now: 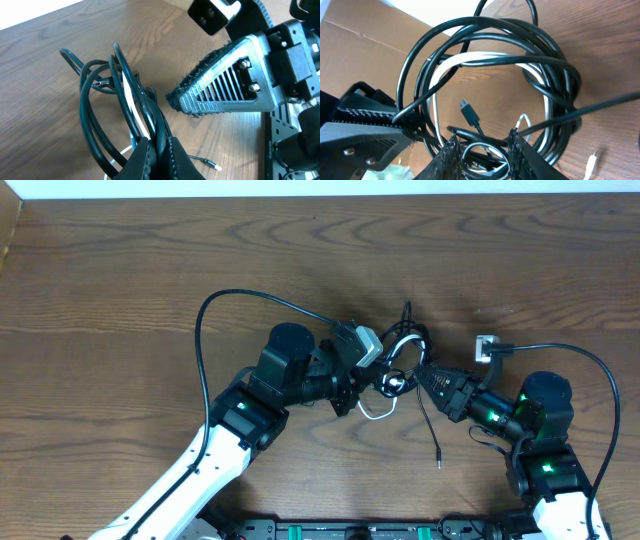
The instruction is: Untangle cables
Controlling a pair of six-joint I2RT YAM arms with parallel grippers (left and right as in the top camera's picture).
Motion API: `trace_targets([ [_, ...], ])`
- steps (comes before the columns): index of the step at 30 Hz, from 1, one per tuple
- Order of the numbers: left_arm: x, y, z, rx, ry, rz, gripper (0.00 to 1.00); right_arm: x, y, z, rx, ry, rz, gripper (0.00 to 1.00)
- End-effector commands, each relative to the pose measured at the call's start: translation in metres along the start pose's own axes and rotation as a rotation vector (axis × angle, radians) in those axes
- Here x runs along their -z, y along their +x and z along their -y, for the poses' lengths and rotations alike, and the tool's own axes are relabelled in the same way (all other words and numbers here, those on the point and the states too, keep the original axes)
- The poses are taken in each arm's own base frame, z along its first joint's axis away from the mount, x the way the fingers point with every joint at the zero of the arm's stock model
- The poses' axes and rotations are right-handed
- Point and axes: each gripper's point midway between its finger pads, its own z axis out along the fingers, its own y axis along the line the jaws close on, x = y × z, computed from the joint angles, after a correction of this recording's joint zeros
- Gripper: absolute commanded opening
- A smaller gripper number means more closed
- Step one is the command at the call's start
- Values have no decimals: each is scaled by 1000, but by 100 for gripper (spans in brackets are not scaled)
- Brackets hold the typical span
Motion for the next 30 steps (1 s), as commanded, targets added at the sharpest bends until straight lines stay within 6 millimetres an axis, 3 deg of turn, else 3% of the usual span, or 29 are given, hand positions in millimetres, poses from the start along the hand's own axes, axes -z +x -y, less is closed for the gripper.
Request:
trace_targets([
  [1, 2, -10, 6, 6, 36, 21, 7, 2, -8, -10, -46, -30, 16, 29],
  [12, 2, -10, 6, 14, 36, 21, 8, 2, -7, -9, -56, -27, 14, 28],
  [20, 2, -10, 6, 14, 36, 22, 8, -4, -2, 3, -93, 1, -15, 29],
  [22, 2, -12, 6, 8, 35, 29, 7, -6, 0, 7, -108, 12, -27, 36],
  [27, 2, -17, 6, -6, 34, 49, 8, -6, 14, 24, -176, 78, -69, 84],
  [30, 2, -18, 6, -7, 35, 53, 7, -4, 18, 41, -216, 165, -60, 94],
])
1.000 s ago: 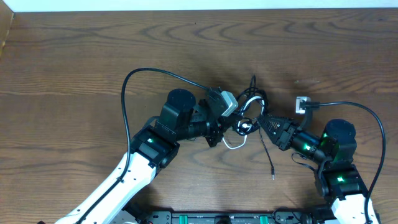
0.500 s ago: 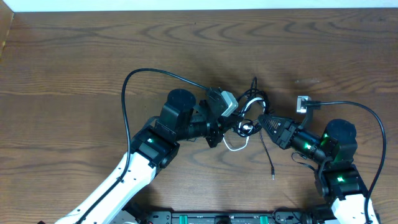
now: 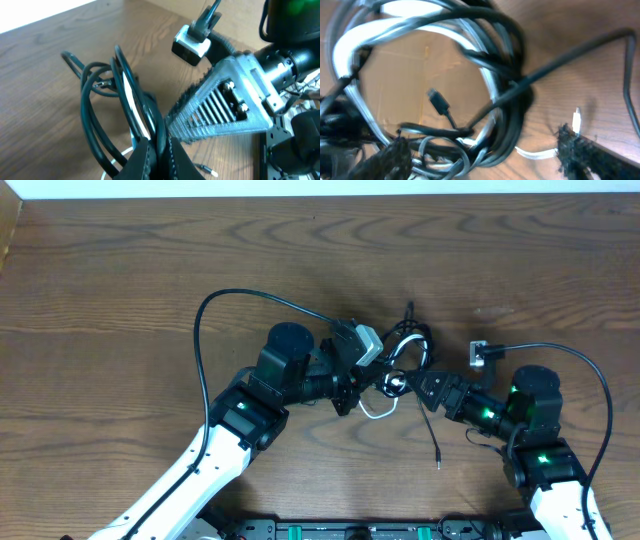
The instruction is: Untangle cables
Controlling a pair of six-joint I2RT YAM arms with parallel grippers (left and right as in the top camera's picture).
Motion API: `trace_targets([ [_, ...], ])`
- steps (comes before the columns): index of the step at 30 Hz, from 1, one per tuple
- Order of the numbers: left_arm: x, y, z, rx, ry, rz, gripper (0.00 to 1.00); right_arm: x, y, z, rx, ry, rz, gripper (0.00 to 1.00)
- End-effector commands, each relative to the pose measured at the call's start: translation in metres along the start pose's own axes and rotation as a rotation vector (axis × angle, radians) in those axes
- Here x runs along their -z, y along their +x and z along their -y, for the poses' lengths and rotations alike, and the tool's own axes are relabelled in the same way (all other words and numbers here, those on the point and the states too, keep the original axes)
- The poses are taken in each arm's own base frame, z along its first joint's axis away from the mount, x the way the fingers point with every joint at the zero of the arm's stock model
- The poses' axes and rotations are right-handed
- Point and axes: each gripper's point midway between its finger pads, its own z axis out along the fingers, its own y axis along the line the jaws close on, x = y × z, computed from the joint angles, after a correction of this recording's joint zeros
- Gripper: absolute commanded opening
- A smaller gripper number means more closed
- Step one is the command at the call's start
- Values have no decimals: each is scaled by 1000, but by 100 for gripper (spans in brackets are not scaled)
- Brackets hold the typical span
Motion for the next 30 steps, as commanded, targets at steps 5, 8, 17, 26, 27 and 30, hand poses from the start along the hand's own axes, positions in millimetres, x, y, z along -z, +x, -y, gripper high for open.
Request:
trace_targets([
  [5, 2, -14, 3, 75, 19, 37, 8, 3, -16, 20, -72, 115, 91, 91],
  [8, 2, -14, 5, 129, 31, 36, 8, 5, -23, 26, -147, 146, 141, 80],
  [17, 5, -22, 35, 105, 204, 54, 7, 5, -33, 21, -206, 120, 186, 58],
  [26, 7, -21, 42, 100, 245, 48, 8, 5, -33, 21, -151, 126, 184, 13],
  [27, 7, -21, 41, 88, 241, 50, 7, 6, -33, 21, -120, 130, 183, 6],
  [30, 3, -15, 24, 77, 138, 37, 8, 6, -33, 21, 5, 141, 175, 1],
])
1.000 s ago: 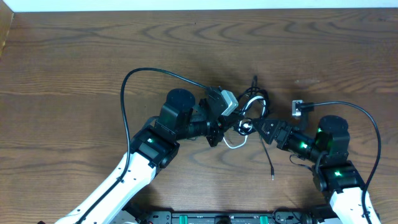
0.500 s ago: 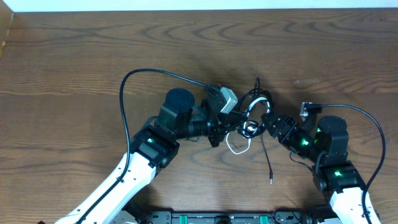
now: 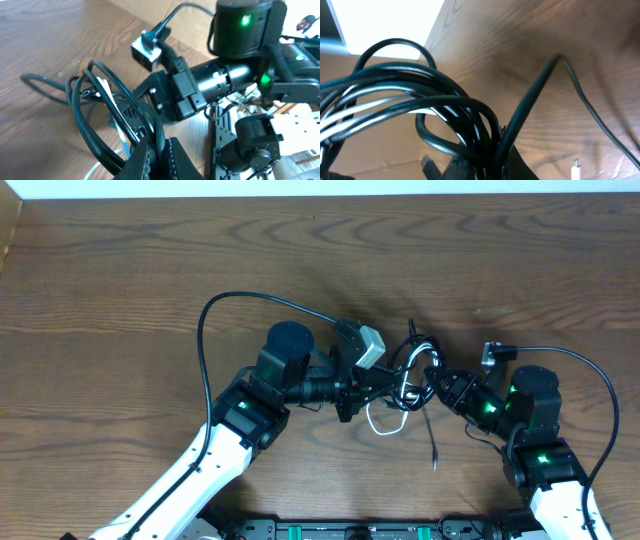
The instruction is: Untangle cables
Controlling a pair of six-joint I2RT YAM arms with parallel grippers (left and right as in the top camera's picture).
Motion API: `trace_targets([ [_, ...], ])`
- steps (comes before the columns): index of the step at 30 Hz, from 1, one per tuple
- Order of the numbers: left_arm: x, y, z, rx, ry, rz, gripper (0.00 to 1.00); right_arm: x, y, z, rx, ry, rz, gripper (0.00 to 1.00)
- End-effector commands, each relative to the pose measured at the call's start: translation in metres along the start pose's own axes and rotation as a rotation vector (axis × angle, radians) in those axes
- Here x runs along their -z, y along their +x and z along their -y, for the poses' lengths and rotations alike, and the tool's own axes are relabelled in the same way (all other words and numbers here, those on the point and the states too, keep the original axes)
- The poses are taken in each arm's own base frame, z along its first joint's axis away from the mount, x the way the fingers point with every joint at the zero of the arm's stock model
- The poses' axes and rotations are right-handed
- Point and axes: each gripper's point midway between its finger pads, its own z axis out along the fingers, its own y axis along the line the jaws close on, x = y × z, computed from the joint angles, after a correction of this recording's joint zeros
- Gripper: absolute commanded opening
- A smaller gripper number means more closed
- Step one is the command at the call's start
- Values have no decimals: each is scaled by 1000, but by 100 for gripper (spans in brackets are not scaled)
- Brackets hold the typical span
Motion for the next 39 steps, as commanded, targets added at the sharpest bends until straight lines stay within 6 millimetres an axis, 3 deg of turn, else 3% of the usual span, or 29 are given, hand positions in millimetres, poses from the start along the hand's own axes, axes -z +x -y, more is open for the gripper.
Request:
trace_targets([
  [1, 3, -6, -14, -36, -97, 10, 8, 2, -11, 3, 167, 31, 48, 1],
  [10, 35, 28, -95, 67, -604, -93, 8, 2, -9, -11, 328, -31, 35, 1],
  [16, 56, 37, -119, 123, -792, -104, 8, 2, -11, -14, 338, -42, 41, 1],
  [19, 56, 36, -120, 136, -796, -96, 8, 2, -8, -16, 339, -53, 30, 1],
  [24, 39, 37, -100, 180, -648, -93, 37, 2, -6, -15, 364, -55, 19, 1],
  [29, 22, 32, -73, 164, -461, -95, 56, 2, -4, -12, 382, -45, 7, 1],
  [33, 15, 33, -54, 20, -334, -130, 59, 2, 4, -14, 401, -69, -33, 1],
  [39, 14, 33, -55, -112, -327, -155, 59, 5, 24, -23, 392, -150, -133, 1],
])
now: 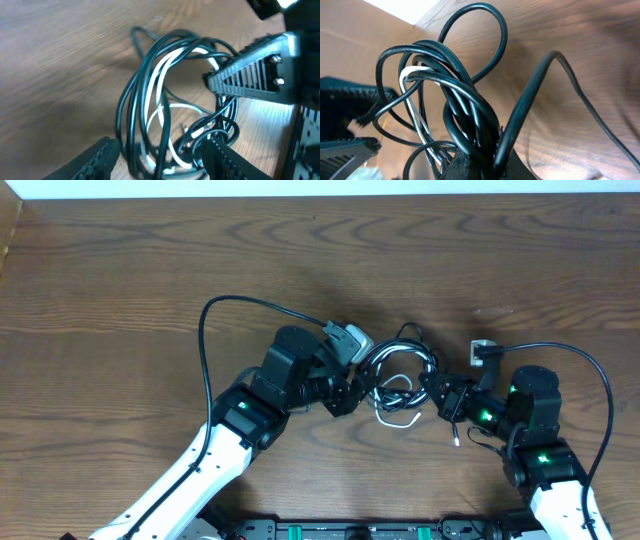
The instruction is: Untangle cables
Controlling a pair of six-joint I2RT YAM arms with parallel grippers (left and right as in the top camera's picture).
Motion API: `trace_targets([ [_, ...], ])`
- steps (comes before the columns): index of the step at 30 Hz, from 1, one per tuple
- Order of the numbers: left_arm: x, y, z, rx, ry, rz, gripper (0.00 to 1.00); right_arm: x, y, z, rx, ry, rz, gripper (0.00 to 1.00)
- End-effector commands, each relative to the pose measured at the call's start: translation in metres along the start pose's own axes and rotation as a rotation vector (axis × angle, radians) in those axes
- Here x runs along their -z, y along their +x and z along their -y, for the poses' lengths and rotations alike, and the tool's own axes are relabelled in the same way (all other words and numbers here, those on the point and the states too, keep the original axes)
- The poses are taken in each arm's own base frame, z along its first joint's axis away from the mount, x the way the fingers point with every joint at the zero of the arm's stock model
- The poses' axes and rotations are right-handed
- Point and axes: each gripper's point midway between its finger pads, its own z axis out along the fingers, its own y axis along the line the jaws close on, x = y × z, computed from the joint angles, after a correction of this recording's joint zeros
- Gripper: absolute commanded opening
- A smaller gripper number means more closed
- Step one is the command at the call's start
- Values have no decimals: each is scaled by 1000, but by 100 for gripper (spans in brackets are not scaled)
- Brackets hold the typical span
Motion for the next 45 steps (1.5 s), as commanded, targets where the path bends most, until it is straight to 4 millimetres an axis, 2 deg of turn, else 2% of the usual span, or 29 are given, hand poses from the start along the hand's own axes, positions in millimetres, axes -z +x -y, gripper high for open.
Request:
trace_targets([
  [1, 3, -9, 8, -121, 42, 23, 59, 3, 7, -22, 33, -118, -57, 1],
  [6, -8, 5, 2, -93, 44, -32, 57, 7, 19, -39, 34, -222, -126, 1],
  [7, -12, 9, 1, -88, 44, -44, 49, 8, 20, -41, 34, -233, -133, 1],
  [10, -20, 17, -4, -74, 45, -71, 13, 8, 20, -41, 41, -232, -132, 1],
  [11, -23, 18, -5, -71, 45, -76, 8, 7, 19, -40, 51, -229, -128, 1],
  [14, -26, 17, -7, -75, 41, -68, 8, 7, 19, -40, 107, -229, -120, 1],
  [17, -24, 4, -13, -93, 12, -20, 8, 7, 20, -39, 199, -233, -114, 1],
  [23, -5, -41, -35, -86, -77, 156, 8, 8, 33, -34, 382, -243, -141, 1],
  [25, 4, -58, -41, -45, -89, 226, 8, 12, 40, -44, 443, -318, -161, 1],
  [28, 11, -73, -44, -29, -94, 289, 8, 22, 50, -64, 562, -473, -173, 1],
  [31, 12, -78, -44, -39, -94, 309, 8, 24, 52, -66, 606, -492, -166, 2],
  [32, 12, -77, -44, -39, -94, 308, 8, 21, 50, -62, 604, -464, -162, 5],
  [34, 12, -77, -44, -39, -95, 308, 8, 15, 45, -50, 601, -378, -151, 23],
  [36, 13, -79, -43, -43, -95, 315, 8, 9, 40, -33, 580, -268, -144, 30],
  [39, 15, -85, -45, -52, -108, 338, 8, 4, 32, -8, 478, -112, -134, 45],
  [41, 16, -87, -54, -46, -159, 348, 8, 2, 27, 2, 416, -40, -122, 60],
  [45, 20, -87, -71, 32, -252, 362, 8, 2, 24, 2, 353, -32, -108, 63],
])
